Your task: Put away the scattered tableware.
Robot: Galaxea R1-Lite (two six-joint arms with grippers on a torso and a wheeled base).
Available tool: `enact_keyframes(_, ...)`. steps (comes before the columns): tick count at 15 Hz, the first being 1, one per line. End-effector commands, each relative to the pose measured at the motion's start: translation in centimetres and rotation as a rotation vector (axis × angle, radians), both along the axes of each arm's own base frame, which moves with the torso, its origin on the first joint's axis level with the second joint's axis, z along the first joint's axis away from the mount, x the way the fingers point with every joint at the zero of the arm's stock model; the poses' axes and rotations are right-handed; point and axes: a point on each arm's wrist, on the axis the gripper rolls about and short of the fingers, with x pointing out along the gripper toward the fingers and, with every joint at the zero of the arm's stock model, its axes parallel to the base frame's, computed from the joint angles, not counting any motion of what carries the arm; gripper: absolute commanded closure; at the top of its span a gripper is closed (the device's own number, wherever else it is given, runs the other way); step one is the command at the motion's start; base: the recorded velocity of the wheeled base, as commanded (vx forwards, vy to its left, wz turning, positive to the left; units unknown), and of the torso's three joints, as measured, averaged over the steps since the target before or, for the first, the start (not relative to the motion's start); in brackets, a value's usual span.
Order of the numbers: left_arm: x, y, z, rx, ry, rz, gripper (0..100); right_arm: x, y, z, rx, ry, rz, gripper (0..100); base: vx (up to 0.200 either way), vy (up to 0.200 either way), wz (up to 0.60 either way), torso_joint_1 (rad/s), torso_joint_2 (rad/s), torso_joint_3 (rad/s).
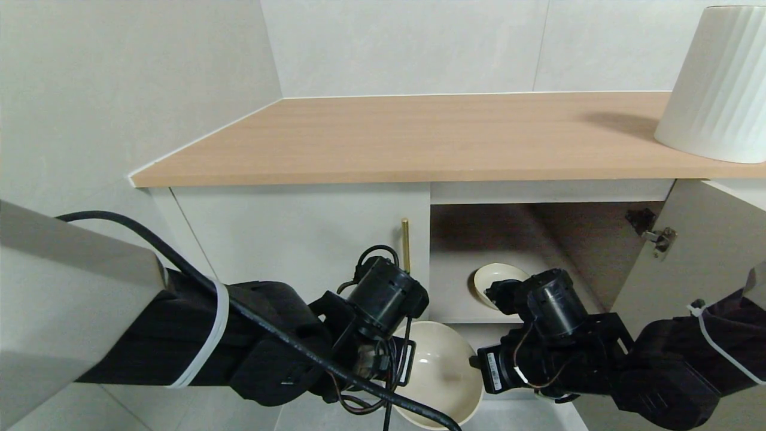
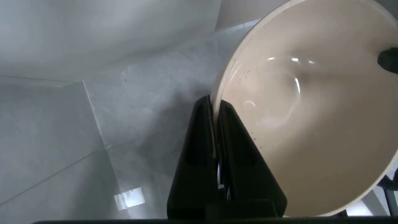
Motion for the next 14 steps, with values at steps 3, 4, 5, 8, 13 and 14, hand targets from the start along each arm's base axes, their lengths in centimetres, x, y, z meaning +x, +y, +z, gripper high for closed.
enact_keyframes(3,-0.03,0.04,0.00,0.003,0.000,0.000,100,0.01,0.02,-0.11,-0.003,0.003,0.000,100,0.000,0.000,0.00,0.000,0.00,0.000)
enact_keyframes(4,-0.03,0.04,0.00,0.003,0.000,0.000,100,0.01,0.02,-0.11,-0.003,0.003,0.000,100,0.000,0.000,0.00,0.000,0.00,0.000)
enact_keyframes(5,-0.03,0.04,0.00,0.005,-0.001,0.002,0,0.01,0.02,-0.11,-0.003,0.003,0.000,100,0.000,0.000,0.00,0.000,0.00,0.000)
enact_keyframes(8,0.01,0.01,-0.01,0.002,-0.003,0.008,0,-0.01,0.01,-0.14,-0.006,0.005,0.001,100,0.000,0.000,0.00,0.000,0.00,0.000)
enact_keyframes(13,-0.05,0.08,0.31,-0.004,-0.010,0.007,0,-0.13,-0.44,-0.50,-0.092,0.087,-0.009,100,0.000,0.000,0.00,0.000,0.00,0.000)
enact_keyframes(14,-0.06,0.09,0.30,-0.003,-0.009,0.007,0,0.37,-0.76,-0.49,-0.143,0.110,-0.049,100,0.000,0.000,0.00,0.000,0.00,0.000)
